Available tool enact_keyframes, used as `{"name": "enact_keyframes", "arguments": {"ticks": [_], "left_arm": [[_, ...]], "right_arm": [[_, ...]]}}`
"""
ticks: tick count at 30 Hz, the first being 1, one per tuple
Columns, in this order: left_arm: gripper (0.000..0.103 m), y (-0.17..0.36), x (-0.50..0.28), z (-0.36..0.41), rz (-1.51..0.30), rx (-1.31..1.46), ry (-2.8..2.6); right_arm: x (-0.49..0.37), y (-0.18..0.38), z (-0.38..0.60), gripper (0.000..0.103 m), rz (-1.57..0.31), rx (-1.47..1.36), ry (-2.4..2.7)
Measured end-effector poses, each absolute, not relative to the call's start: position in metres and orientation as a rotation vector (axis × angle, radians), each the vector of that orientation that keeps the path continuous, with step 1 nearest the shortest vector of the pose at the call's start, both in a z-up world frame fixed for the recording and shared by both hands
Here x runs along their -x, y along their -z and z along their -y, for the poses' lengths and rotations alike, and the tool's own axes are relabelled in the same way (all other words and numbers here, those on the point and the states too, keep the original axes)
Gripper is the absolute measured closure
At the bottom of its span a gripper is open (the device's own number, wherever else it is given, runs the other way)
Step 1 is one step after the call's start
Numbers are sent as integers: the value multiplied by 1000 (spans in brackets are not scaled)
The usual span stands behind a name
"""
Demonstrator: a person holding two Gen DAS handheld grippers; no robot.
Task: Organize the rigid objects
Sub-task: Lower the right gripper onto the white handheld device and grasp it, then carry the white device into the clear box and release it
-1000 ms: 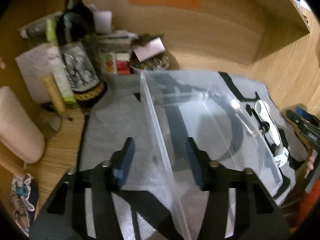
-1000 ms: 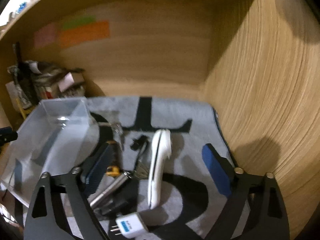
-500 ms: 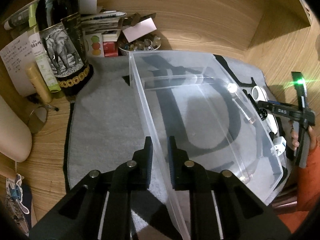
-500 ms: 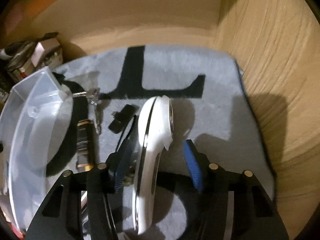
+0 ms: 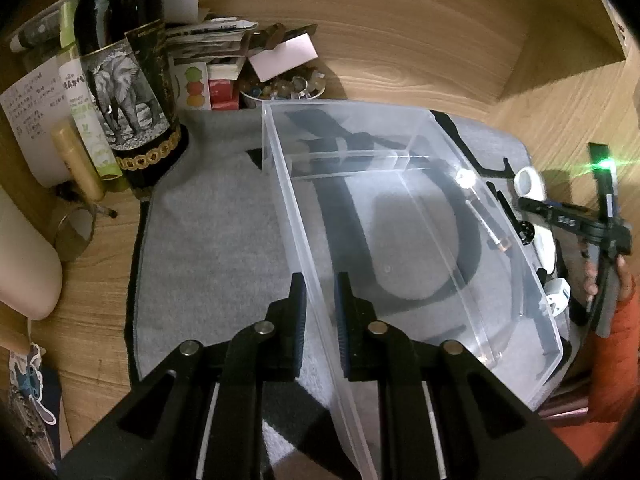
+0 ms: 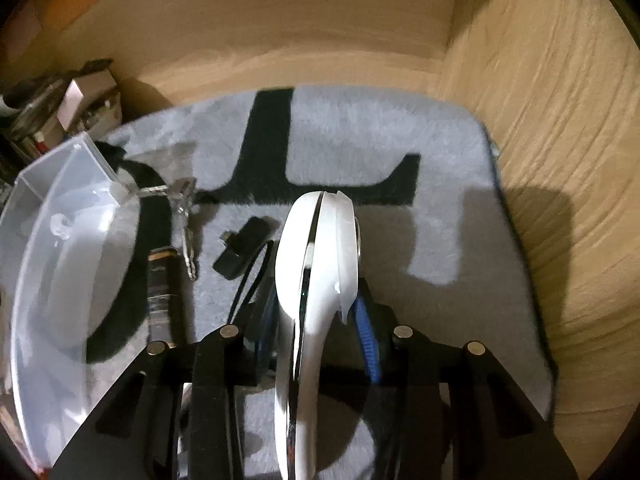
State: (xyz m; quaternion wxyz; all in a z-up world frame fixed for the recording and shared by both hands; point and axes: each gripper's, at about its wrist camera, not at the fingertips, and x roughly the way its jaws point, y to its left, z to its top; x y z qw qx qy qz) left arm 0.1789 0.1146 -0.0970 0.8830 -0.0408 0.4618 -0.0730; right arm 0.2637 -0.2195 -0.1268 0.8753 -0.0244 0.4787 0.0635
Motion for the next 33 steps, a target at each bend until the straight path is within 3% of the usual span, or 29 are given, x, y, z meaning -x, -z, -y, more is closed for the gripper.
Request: {"name": "enact_keyframes", "arguments": {"ticks": [20,33], "left_arm": [[90,95,-171,-107,-927,32,113],[91,94,-167,-106,-902,26,113]], "right_arm": [[-202,0,163,71,-584,101,-296],[-191,6,73,71,-589,201,-534]]}}
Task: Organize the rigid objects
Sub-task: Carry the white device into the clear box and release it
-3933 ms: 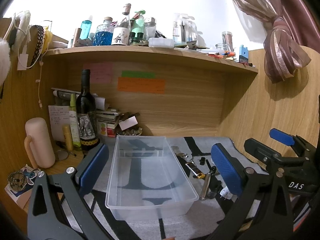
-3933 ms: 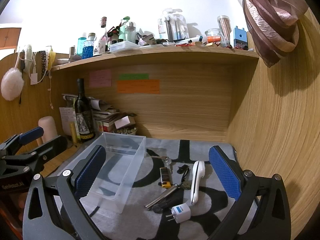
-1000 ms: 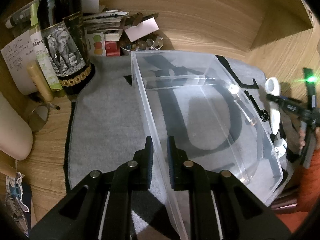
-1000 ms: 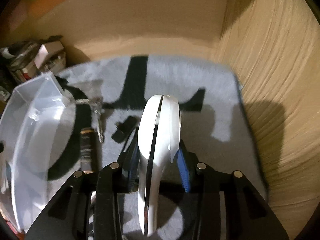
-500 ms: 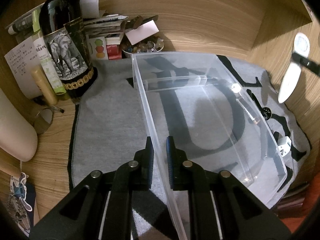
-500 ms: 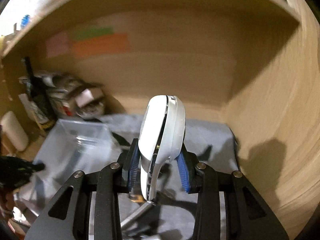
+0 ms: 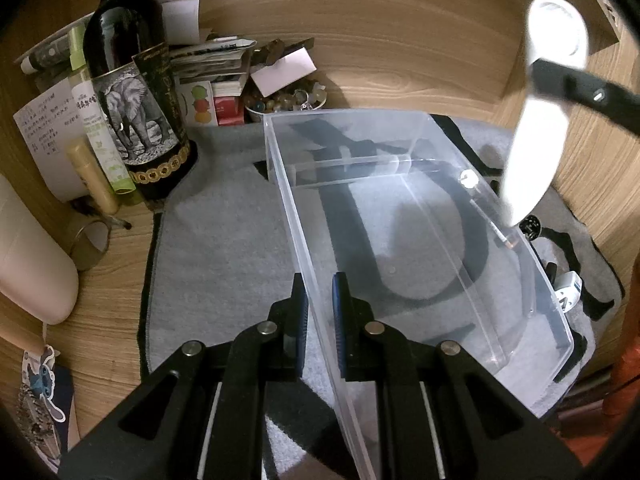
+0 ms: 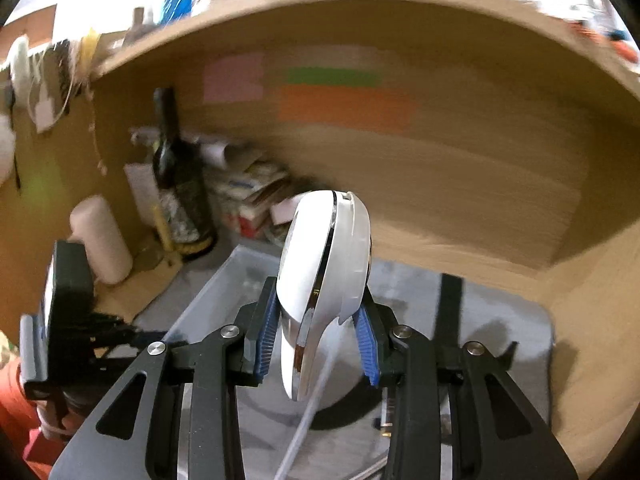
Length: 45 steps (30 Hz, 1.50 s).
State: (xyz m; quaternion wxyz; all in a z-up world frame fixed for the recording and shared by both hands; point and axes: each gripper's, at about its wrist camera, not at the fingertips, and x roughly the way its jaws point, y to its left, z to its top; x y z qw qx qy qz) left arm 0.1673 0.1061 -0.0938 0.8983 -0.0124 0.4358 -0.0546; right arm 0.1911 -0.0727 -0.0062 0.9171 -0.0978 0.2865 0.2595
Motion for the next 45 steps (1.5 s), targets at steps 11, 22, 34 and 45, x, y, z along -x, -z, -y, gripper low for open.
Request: {"name": "enact_keyframes", "arguments": {"ticks": [11,22,34,45], "left_arm": [[91,95,-165,-106,-887,31,118],[91,95,-165,-106,-882,31,121],[91,94,-165,-106,-886,23,117],[91,95,-168,-105,-890,19,110]], "right_arm": [[-219,57,35,71,-783,290,-580],[-237,84,12,71,-904,363,-607],[-233,82,10,47,-868,398,-581],[-213,36,53,32,-709,360,-512]]}}
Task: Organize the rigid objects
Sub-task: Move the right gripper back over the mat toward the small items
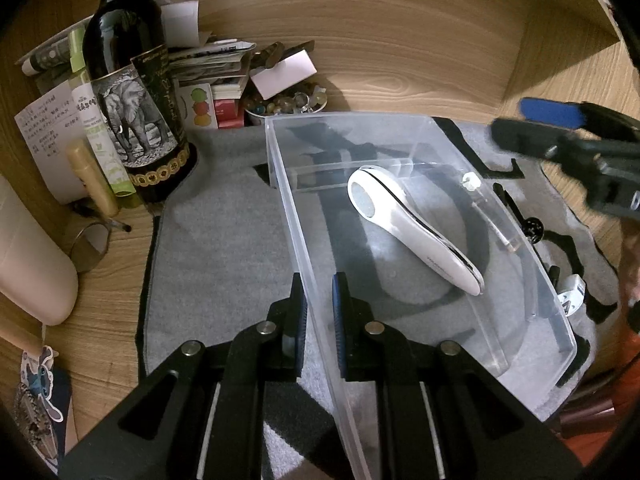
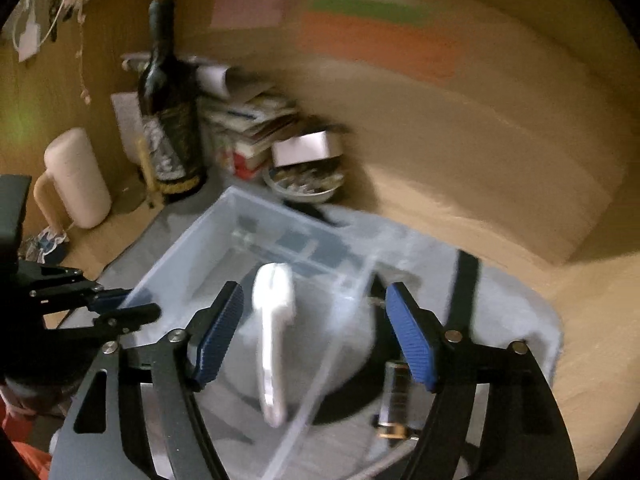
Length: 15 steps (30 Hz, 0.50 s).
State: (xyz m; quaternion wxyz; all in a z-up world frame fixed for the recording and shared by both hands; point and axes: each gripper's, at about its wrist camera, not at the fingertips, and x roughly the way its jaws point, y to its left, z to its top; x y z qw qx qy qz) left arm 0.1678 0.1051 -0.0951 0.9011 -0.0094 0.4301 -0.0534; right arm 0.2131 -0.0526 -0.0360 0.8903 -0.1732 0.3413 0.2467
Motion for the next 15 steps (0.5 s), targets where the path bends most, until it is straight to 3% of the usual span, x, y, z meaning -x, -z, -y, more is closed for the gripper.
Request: {"name": "enact_keyframes", "arguments": {"ticks": [9,15], "left_arm": [[91,95,-167,-106,-891,17,112],[91,96,-168,-106,-894,15,111]], "right_arm": [[-224,25,117,31,-707,297,-335],[-243,50,155,31,-809,252,-234]]}}
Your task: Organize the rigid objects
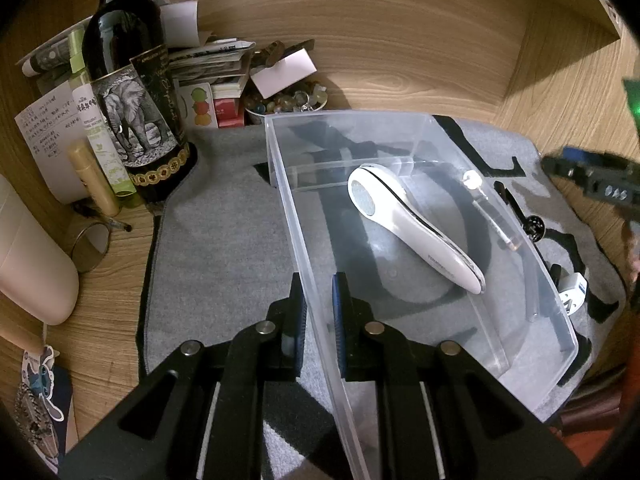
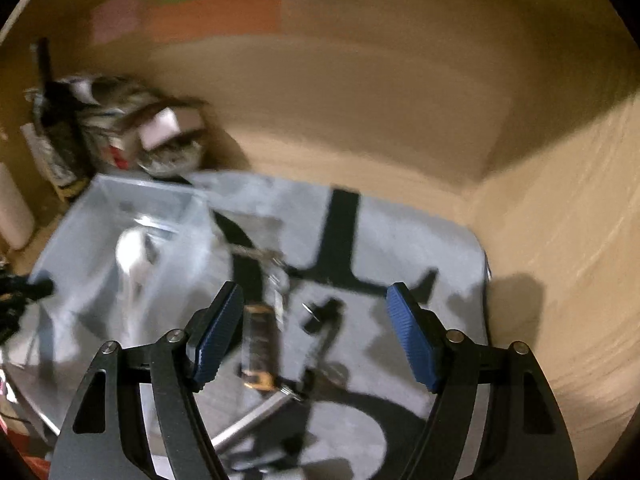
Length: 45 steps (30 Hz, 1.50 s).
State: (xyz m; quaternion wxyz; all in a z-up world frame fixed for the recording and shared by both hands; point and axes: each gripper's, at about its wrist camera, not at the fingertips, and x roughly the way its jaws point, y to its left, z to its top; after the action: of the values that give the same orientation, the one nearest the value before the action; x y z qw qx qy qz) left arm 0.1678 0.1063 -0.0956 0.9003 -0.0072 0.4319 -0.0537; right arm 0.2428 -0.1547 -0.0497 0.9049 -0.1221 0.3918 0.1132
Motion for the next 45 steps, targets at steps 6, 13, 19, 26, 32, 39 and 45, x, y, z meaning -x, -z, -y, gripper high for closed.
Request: {"name": "enact_keyframes", "arguments": {"ticks": [6,13,19,26,32,39,45], "left_arm": [[91,96,-168,-106,-895,15,111],[91,96,-168,-106,-897,17,111],[91,96,-168,-106,-896,18,111],[91,97,-169,-106,-897,24,109],[91,97,-169,-106,-896,21,108],[91,98,-169,-106,-896,21,106],[91,97,-168,-106,-896,22,106]], "right_arm": [[-255,89,179,31,-936,207,-193],[-251,120,189,33,-1029,153,-216],[-246,125,195,51,-1058,110,-266],[-242,129,199,75,-1078,94,-293],[-236,117,199,78,-1023,117,-271],[-230,87,193,78,-925,130,-283],[-225,60,177,78,-842,135,-331]]}}
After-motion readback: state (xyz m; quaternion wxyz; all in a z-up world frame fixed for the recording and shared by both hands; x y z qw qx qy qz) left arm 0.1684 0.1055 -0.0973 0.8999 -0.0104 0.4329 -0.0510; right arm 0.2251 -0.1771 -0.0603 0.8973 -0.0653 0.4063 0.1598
